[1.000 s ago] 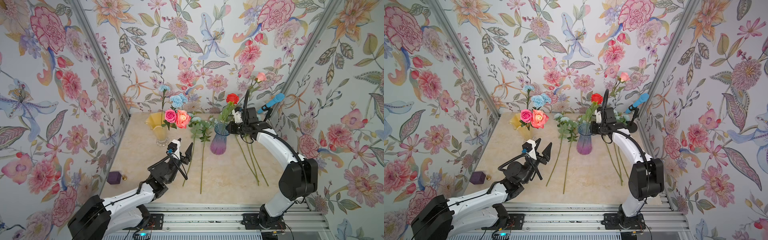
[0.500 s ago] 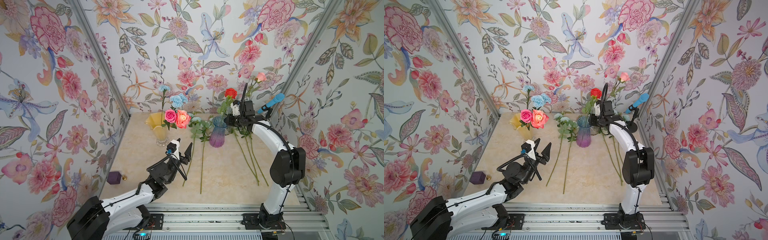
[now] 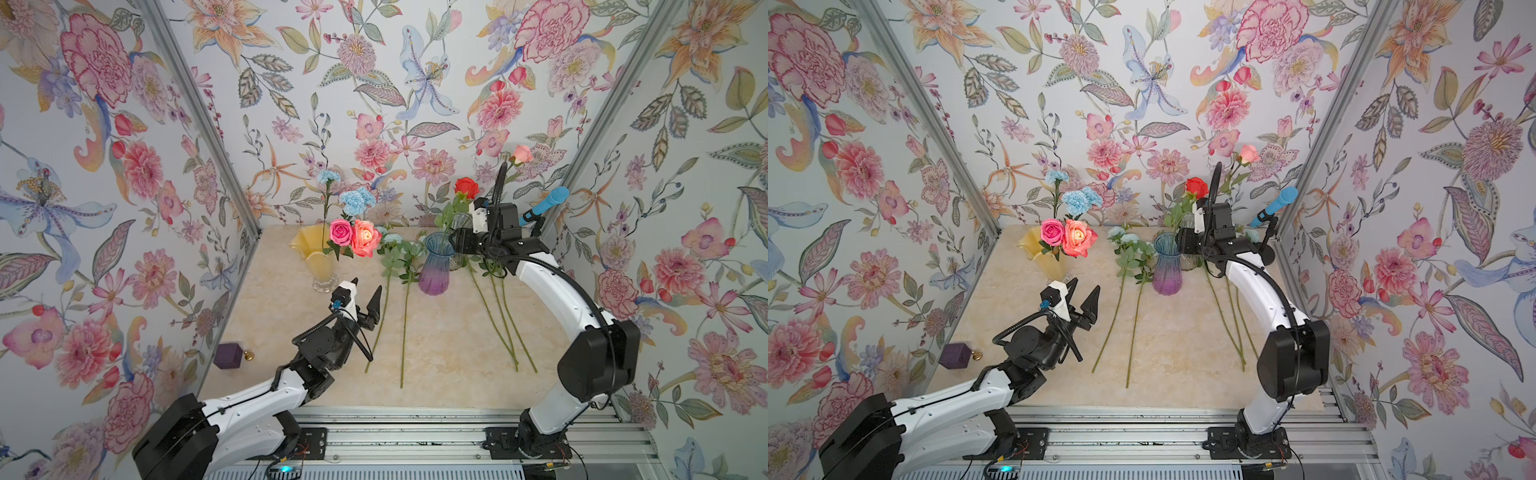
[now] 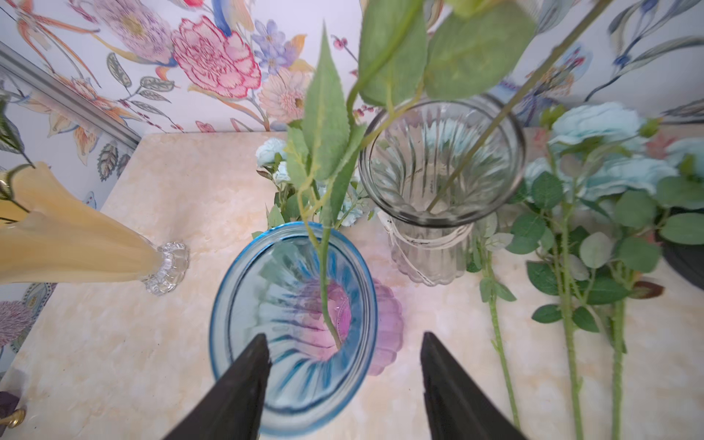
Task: Pick out blue flowers from the vase
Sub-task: Move the vase to the center of the board.
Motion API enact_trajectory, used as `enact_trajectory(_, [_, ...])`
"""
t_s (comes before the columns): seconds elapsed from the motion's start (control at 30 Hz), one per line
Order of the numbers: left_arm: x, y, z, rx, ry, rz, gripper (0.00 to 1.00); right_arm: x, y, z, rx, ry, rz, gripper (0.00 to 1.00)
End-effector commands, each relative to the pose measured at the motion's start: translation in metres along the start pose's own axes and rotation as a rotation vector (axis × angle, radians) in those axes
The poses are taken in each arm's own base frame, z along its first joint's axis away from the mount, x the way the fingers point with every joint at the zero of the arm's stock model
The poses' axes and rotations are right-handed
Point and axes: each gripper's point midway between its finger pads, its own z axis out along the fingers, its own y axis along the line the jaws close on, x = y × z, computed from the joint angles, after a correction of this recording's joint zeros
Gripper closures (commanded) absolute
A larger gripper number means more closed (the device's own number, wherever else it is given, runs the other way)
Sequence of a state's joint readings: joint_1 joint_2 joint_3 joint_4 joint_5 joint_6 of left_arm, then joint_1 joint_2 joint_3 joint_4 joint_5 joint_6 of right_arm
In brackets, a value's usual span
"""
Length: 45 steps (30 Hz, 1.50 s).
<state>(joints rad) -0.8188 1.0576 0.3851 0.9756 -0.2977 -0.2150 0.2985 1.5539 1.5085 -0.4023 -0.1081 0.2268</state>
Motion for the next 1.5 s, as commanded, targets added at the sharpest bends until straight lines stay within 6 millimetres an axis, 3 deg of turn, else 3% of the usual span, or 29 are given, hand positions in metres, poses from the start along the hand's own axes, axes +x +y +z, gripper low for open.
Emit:
enact_trajectory(0.0, [-0.012,0.008,-0.007,-0.045,-0.05,0.0,0.32,-0.021,0.006,-0.047,0.032,-0.136,-0.071,0.3])
enact_trajectory(0.2, [-0.018,0.056,-0.04,-0.249,-0.129,-0.083,0.33,-0.002,0.048,-0.11,-0.103,-0.301,-0.129,0.31])
enact_trajectory(0.27, [-0.02,0.07,-0.05,-0.312,-0.142,-0.1,0.34,0.01,0.064,-0.12,-0.166,-0.345,-0.131,0.33])
enact_trajectory(0.37, [-0.014,0.098,-0.06,-0.403,-0.139,-0.146,0.34,0.03,0.088,-0.12,-0.251,-0.373,-0.144,0.36])
enact_trajectory(0.5, [0.0,0.135,-0.068,-0.43,-0.149,-0.268,0.34,0.057,0.115,-0.096,-0.327,-0.366,-0.148,0.39])
enact_trajectory(0.63, [0.005,0.149,-0.068,-0.47,-0.117,-0.245,0.34,0.079,0.147,-0.066,-0.391,-0.346,-0.175,0.42])
enact_trajectory(0.67, [-0.009,0.15,-0.063,-0.474,-0.134,-0.242,0.34,0.085,0.154,-0.057,-0.414,-0.343,-0.169,0.42])
enact_trajectory(0.8, [-0.02,0.162,-0.06,-0.508,-0.154,-0.237,0.35,0.089,0.173,-0.031,-0.485,-0.311,-0.125,0.43])
enact_trajectory(0.9, [-0.029,0.168,-0.056,-0.512,-0.192,-0.25,0.36,0.076,0.186,-0.015,-0.527,-0.303,-0.068,0.44])
enact_trajectory(1.03, [-0.024,0.152,-0.027,-0.451,-0.116,-0.18,0.36,0.058,0.208,0.015,-0.623,-0.247,-0.016,0.46])
enact_trajectory(1.2, [-0.025,0.134,-0.004,-0.413,-0.068,-0.103,0.35,0.036,0.221,0.056,-0.659,-0.205,0.021,0.47])
enact_trajectory(1.27, [-0.029,0.136,0.012,-0.438,-0.027,-0.059,0.32,0.018,0.215,0.076,-0.662,-0.199,0.034,0.47])
enact_trajectory(1.37, [-0.031,0.142,0.039,-0.494,0.055,0.033,0.29,0.009,0.223,0.095,-0.684,-0.159,0.019,0.48])
enact_trajectory(1.47, [-0.036,0.15,0.054,-0.558,0.081,0.107,0.28,0.011,0.231,0.102,-0.699,-0.135,-0.008,0.48])
